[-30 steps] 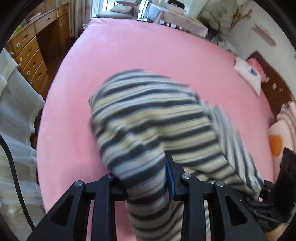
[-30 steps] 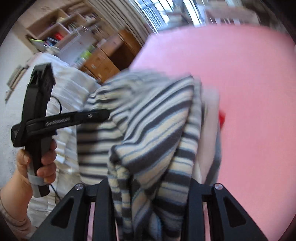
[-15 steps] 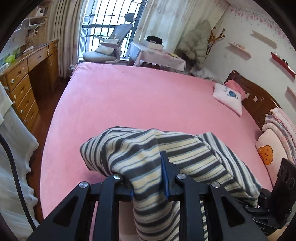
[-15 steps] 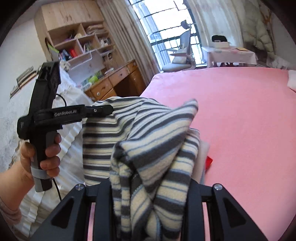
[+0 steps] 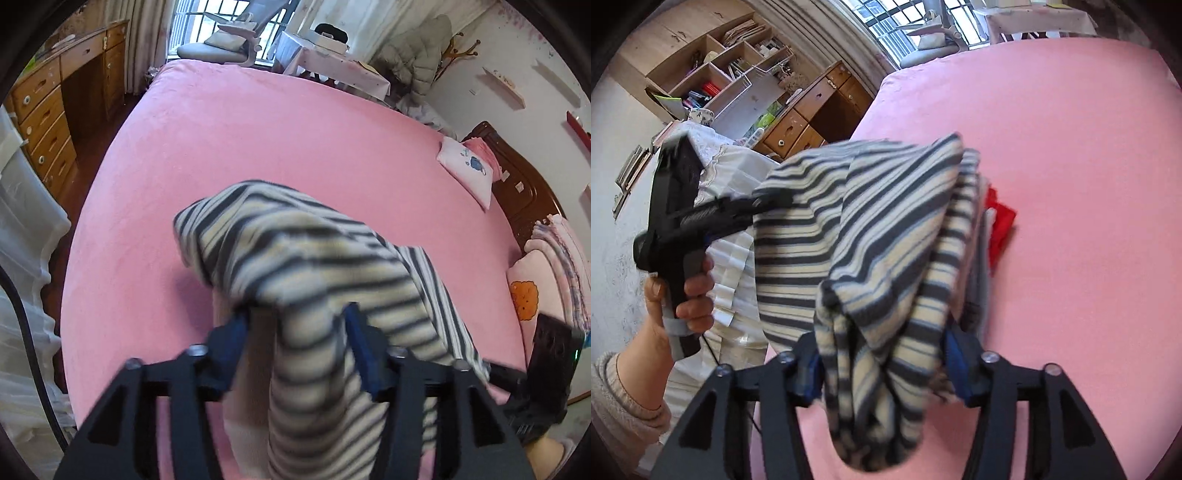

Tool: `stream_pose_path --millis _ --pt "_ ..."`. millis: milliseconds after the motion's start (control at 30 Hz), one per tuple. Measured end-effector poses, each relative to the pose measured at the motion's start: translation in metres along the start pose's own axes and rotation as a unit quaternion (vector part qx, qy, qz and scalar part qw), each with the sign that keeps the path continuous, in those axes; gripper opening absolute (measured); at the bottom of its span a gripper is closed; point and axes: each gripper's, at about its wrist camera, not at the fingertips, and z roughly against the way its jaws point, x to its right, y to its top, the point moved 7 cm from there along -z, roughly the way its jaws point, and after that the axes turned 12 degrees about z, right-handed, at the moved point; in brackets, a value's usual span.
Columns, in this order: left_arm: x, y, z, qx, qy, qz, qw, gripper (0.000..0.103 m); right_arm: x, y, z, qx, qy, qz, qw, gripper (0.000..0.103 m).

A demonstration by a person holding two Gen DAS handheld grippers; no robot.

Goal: Fold small clothes
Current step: 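Lift the striped bundle with both tools and carry it toward the clothes stack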

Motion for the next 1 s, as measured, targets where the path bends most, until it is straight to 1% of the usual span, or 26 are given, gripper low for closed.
stream_pose_path --millis 33,67,100,167,267,333,433,500,567,700,833,933,1000 --pt "0.000 -0.006 0.005 0.001 -0.002 -0.002 1.0000 0.060 -0.001 -0.001 0.006 0.003 0.001 0.000 1.000 0.061" --pt "0.002 -0.013 0.009 -0.001 -0.005 -0.006 1.0000 0.061 0.001 0.007 0.011 0.007 0.003 -0.005 1.000 0.064" --pt "0.005 -0.018 0.011 -0.004 -0.007 -0.008 0.9999 0.061 0.003 0.007 0.017 0.010 0.003 -0.009 1.000 0.065" --pt "0.006 -0.033 0.017 -0.011 -0.010 -0.011 0.9998 0.061 0.010 0.023 0.021 0.019 0.003 -0.019 1.000 0.069" --pt "0.008 -0.057 0.020 -0.024 -0.023 -0.007 0.9994 0.061 0.025 0.043 0.020 0.027 0.006 -0.038 0.999 0.070" --pt "0.014 -0.076 0.021 -0.029 -0.032 -0.014 0.9990 0.061 0.031 0.058 0.013 0.027 0.007 -0.043 0.999 0.070" --pt "0.018 -0.092 0.016 -0.015 -0.008 -0.038 0.9991 0.061 0.038 0.086 -0.002 0.024 -0.005 -0.034 0.999 0.070" --pt "0.018 -0.100 0.011 -0.022 -0.009 -0.032 0.9992 0.061 0.035 0.103 -0.010 0.022 -0.011 -0.020 1.000 0.070" --pt "0.016 -0.102 0.009 -0.020 -0.009 -0.022 0.9995 0.061 0.031 0.112 -0.020 0.012 -0.016 -0.005 1.000 0.070" --pt "0.013 -0.104 0.008 -0.023 -0.015 -0.005 0.9996 0.061 0.031 0.113 -0.044 -0.020 -0.025 0.010 0.999 0.070" --pt "0.013 -0.107 0.007 -0.034 -0.012 -0.010 0.9993 0.061 0.040 0.105 -0.060 -0.043 -0.020 -0.007 0.999 0.070" --pt "0.011 -0.108 0.004 -0.047 -0.011 -0.005 0.9988 0.061 0.046 0.100 -0.066 -0.044 0.009 -0.033 0.998 0.070" --pt "0.010 -0.108 0.002 -0.051 -0.010 -0.001 0.9987 0.061 0.047 0.099 -0.071 -0.043 0.041 -0.048 0.997 0.069"
